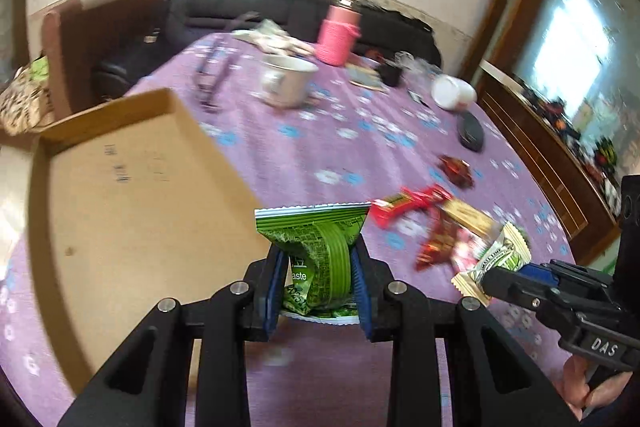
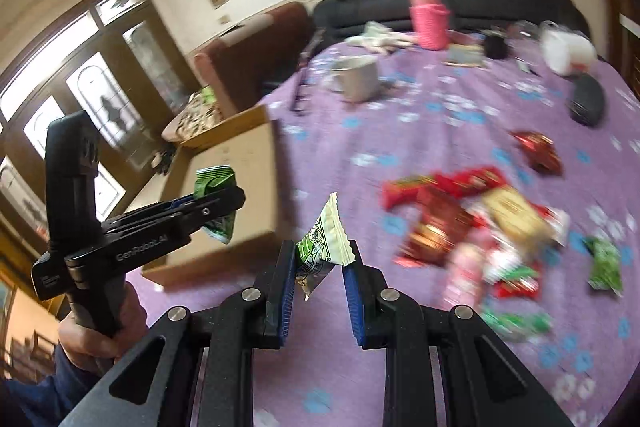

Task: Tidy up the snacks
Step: 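Carry both held snacks over the cardboard box with both grippers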

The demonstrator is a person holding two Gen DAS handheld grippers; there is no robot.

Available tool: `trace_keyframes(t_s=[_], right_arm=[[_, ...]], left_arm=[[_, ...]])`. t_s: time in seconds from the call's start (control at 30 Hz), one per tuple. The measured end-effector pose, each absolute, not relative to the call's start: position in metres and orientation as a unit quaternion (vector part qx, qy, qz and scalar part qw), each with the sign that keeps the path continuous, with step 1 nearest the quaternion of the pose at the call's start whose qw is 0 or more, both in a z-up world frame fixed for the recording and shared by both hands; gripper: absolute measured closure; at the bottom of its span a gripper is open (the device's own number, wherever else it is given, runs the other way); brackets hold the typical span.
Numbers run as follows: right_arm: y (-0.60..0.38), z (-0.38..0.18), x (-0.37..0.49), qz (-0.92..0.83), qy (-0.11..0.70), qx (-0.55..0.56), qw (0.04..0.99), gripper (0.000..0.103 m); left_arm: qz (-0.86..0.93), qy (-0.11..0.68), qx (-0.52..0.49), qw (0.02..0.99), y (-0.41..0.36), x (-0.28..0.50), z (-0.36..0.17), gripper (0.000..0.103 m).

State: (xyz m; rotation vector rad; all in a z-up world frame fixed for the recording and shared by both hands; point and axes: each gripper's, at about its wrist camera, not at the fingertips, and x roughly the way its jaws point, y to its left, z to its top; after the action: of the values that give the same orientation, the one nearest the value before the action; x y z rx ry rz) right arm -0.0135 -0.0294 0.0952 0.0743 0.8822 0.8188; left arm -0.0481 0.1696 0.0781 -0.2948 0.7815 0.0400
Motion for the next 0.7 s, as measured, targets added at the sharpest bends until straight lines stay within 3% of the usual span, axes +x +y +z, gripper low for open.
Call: trace_keyframes(t_s=[0.33,0.7], right_arm=[[0.104,0.102,0.008,0.432,0.429,-0.033,0.793,0.077],[0.212,0.065,0.056,0.420,0.479,-0.072,0.768,0.077]], left_arm=[[0.098,0.386,-0.156,0.904,0.272,-0.052,0.072,0.073],[0.130,0.427,-0.175,0.878,0.342,-0.027,0.046,0.073]])
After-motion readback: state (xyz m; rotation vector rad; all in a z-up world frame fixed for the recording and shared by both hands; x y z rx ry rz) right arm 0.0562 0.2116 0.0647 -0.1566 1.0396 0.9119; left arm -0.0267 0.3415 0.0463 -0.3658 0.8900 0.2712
